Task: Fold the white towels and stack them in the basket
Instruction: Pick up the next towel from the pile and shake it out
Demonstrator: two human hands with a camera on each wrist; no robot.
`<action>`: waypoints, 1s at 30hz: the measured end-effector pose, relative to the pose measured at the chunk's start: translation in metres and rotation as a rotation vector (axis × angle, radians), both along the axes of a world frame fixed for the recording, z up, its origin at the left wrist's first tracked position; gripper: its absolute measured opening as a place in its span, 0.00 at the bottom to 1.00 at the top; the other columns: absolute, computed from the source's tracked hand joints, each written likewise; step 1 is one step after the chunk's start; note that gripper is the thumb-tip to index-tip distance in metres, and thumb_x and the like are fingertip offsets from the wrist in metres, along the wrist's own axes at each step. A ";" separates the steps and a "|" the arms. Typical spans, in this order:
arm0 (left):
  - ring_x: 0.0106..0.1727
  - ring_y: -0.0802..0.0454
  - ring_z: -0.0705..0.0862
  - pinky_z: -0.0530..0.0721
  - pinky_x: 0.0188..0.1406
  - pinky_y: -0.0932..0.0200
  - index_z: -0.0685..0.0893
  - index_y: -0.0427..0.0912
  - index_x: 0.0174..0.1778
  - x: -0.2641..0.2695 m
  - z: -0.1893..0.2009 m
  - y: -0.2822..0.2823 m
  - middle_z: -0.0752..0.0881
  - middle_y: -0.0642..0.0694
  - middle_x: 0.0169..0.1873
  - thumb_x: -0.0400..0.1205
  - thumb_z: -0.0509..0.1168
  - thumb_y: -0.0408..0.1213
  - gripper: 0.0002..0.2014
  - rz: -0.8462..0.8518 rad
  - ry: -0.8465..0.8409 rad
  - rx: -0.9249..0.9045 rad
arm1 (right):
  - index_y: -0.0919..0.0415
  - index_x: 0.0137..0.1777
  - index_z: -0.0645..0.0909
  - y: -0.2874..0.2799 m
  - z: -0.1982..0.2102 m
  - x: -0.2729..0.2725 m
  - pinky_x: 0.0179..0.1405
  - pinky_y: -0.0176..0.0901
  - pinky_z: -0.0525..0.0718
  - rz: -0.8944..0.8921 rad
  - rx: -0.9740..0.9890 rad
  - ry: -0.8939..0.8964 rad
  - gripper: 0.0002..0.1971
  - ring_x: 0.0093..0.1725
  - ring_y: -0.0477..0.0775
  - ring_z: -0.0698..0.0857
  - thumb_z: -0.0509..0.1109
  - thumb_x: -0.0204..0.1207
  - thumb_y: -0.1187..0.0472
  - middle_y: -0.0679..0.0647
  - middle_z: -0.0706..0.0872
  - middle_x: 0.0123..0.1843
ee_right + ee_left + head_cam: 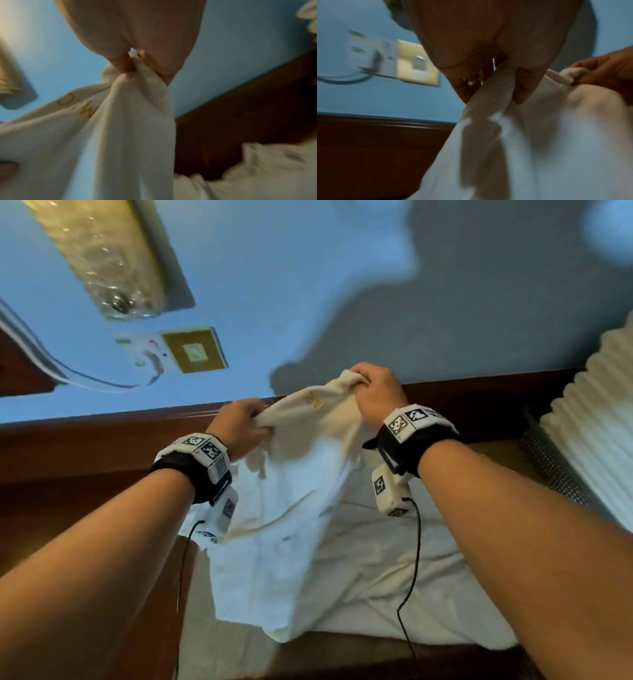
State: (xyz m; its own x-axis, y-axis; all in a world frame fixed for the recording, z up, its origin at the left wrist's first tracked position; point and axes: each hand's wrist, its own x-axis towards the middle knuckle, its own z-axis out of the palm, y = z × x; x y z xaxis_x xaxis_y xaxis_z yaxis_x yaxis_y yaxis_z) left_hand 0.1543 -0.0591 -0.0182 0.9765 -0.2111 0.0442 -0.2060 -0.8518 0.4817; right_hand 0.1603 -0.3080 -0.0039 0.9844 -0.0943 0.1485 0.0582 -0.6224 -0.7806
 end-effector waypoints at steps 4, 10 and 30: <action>0.36 0.42 0.77 0.69 0.30 0.57 0.79 0.37 0.38 -0.037 0.044 0.095 0.78 0.43 0.31 0.75 0.74 0.43 0.14 0.114 -0.132 -0.107 | 0.50 0.33 0.79 0.099 0.078 -0.015 0.42 0.43 0.72 0.194 -0.125 -0.129 0.08 0.44 0.56 0.81 0.59 0.67 0.58 0.45 0.82 0.34; 0.33 0.46 0.76 0.70 0.31 0.54 0.79 0.37 0.37 -0.119 0.110 0.256 0.80 0.40 0.30 0.72 0.80 0.47 0.19 0.212 -0.222 -0.266 | 0.45 0.76 0.77 0.258 0.157 -0.065 0.73 0.38 0.68 0.339 -0.334 -0.267 0.19 0.77 0.52 0.75 0.63 0.86 0.54 0.47 0.77 0.78; 0.32 0.44 0.64 0.62 0.32 0.53 0.70 0.49 0.22 -0.209 0.190 0.373 0.65 0.41 0.28 0.59 0.76 0.37 0.17 -0.052 -0.212 -0.999 | 0.56 0.36 0.79 0.428 0.237 -0.189 0.30 0.39 0.67 0.543 -0.583 -0.433 0.17 0.34 0.49 0.77 0.79 0.72 0.44 0.46 0.76 0.30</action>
State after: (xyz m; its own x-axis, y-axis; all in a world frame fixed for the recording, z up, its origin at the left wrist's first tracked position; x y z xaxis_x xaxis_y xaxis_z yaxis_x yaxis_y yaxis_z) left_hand -0.0544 0.3142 0.1715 0.9189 -0.0251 0.3938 -0.3945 -0.0682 0.9163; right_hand -0.0285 0.1204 0.2326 0.7185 0.5725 0.3949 0.6739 -0.7136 -0.1916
